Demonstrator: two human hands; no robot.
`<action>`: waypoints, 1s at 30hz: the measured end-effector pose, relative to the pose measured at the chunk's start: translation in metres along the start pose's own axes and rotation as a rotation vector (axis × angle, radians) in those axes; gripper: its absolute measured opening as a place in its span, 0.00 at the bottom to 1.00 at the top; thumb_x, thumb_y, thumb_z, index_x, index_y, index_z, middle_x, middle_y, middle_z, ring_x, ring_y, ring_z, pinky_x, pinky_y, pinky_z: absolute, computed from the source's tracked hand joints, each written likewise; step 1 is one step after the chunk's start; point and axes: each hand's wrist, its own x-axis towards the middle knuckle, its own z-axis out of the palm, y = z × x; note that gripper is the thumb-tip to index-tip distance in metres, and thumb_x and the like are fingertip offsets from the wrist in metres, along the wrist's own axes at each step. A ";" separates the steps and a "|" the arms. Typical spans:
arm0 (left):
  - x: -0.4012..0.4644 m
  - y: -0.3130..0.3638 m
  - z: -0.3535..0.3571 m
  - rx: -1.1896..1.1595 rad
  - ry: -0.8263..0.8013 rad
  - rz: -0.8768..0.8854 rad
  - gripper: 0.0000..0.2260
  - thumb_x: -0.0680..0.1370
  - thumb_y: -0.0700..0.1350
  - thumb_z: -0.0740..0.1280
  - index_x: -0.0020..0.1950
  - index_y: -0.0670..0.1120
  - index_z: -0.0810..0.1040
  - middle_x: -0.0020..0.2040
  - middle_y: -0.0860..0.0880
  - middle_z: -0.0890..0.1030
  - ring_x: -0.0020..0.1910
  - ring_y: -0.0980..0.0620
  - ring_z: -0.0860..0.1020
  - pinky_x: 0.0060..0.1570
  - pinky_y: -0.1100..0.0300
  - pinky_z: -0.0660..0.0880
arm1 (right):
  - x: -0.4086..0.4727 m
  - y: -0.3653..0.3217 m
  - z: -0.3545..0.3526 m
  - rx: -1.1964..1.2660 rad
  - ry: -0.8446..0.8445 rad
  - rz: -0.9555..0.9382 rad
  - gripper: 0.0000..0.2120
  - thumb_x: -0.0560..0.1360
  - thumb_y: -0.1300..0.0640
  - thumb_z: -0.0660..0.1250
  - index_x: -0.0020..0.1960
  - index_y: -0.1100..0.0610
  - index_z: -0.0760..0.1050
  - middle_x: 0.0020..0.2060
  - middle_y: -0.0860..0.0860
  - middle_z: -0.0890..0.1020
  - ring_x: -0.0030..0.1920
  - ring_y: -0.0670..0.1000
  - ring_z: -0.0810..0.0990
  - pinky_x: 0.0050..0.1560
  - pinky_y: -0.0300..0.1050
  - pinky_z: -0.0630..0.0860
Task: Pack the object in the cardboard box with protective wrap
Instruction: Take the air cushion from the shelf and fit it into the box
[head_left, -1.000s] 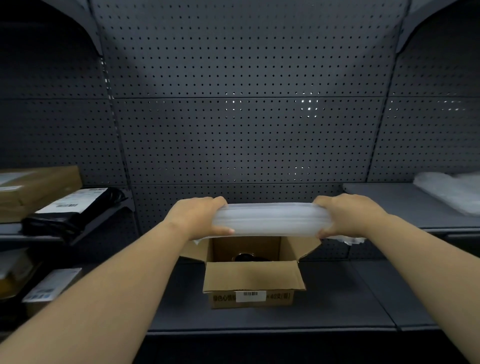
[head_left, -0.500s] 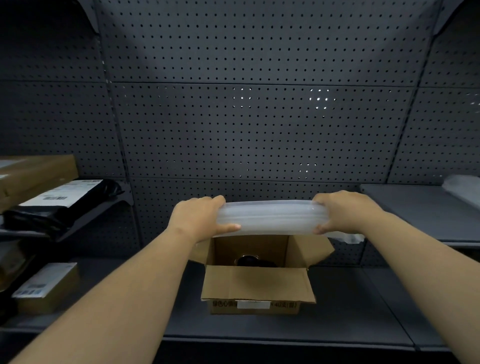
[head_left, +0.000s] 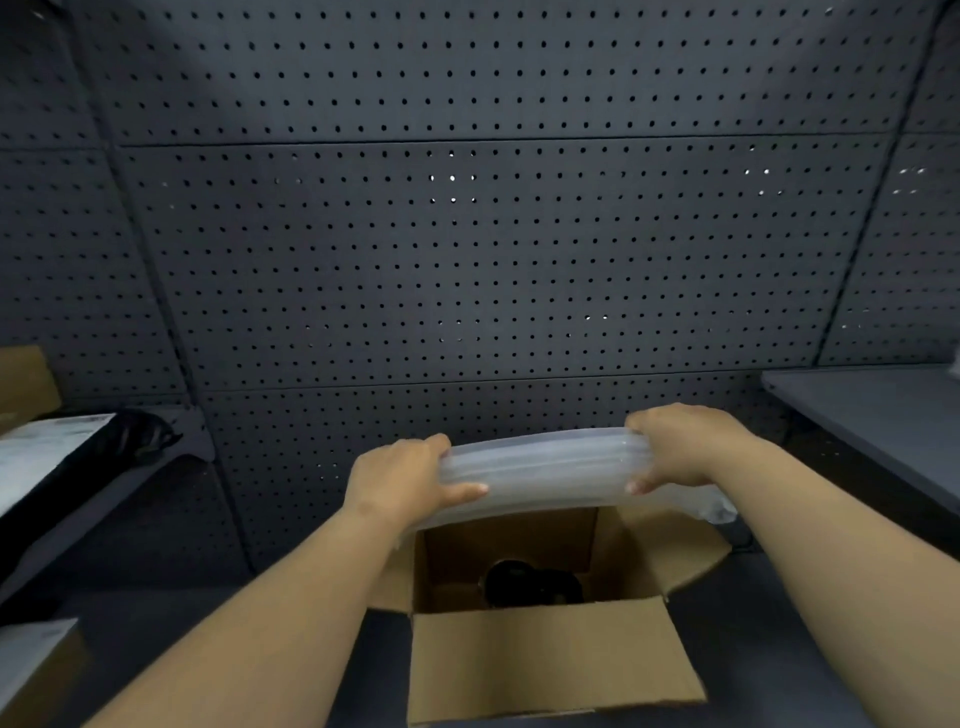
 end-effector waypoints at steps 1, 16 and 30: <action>0.004 0.000 0.006 -0.024 -0.012 -0.005 0.28 0.71 0.72 0.57 0.59 0.53 0.70 0.48 0.52 0.78 0.44 0.53 0.78 0.42 0.58 0.77 | 0.004 -0.002 0.001 -0.003 -0.008 0.016 0.19 0.68 0.41 0.72 0.49 0.47 0.67 0.47 0.47 0.77 0.48 0.52 0.77 0.45 0.46 0.73; 0.031 0.015 0.035 -0.103 -0.069 -0.095 0.29 0.71 0.72 0.57 0.60 0.52 0.72 0.48 0.51 0.79 0.45 0.51 0.78 0.39 0.58 0.76 | 0.026 -0.017 0.028 0.380 0.006 0.347 0.21 0.71 0.44 0.71 0.56 0.56 0.72 0.47 0.52 0.78 0.45 0.53 0.76 0.37 0.44 0.71; 0.047 0.018 0.054 -0.089 -0.126 -0.112 0.27 0.71 0.71 0.59 0.57 0.52 0.74 0.46 0.50 0.79 0.43 0.50 0.79 0.40 0.58 0.77 | 0.037 -0.031 0.065 0.874 0.016 0.492 0.21 0.76 0.50 0.66 0.62 0.63 0.69 0.35 0.52 0.73 0.33 0.50 0.73 0.31 0.42 0.69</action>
